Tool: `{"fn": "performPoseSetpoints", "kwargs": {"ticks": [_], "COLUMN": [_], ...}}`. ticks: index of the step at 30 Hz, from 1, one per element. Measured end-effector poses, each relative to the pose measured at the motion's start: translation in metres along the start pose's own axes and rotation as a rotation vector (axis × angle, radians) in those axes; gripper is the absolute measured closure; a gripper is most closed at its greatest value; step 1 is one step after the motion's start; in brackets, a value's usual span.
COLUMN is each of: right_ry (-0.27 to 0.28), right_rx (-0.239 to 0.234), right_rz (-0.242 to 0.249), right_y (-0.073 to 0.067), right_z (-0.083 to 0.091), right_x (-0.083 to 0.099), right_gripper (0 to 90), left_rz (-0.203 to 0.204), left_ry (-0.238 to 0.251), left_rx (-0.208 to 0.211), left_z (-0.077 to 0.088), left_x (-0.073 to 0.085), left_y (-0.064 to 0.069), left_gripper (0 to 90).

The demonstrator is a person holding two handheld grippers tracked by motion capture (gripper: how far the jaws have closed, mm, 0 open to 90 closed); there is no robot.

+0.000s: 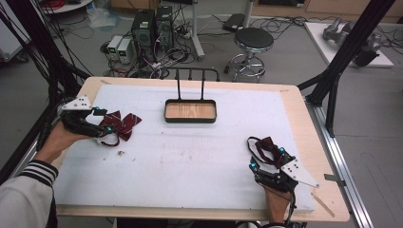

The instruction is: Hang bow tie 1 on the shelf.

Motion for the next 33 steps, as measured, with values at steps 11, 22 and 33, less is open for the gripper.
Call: {"fn": "performPoseSetpoints", "kwargs": {"ticks": [11, 22, 33], "right_ry": [0.001, -0.001, -0.001], "right_rx": [0.001, 0.001, 0.001], "right_rz": [-0.002, -0.007, -0.005], "right_y": [0.000, 0.000, 0.000], "right_z": [0.000, 0.000, 0.000], "right_x": [0.000, 0.000, 0.000], "right_gripper": [9.9, 9.9, 9.9], "left_rz": [-0.069, -0.111, -0.164], "left_ry": [-0.139, -0.229, -0.325], "left_rx": [0.016, 0.037, 0.080], "left_z": [-0.016, -0.030, -0.037], "left_x": [-0.001, 0.003, 0.010], "left_y": [-0.011, -0.020, -0.023], "left_gripper": [23.4, 26.3, 33.7]}}
Point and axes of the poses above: each handheld gripper's, and its own axes: z roughly backward along the jaws, x roughly out of its underside, y roughly to its right, the point moved 3 cm from there along -z, roughly forward along the jaws, and after that the axes turned 3 degrees about x, right-handed, at the moved point
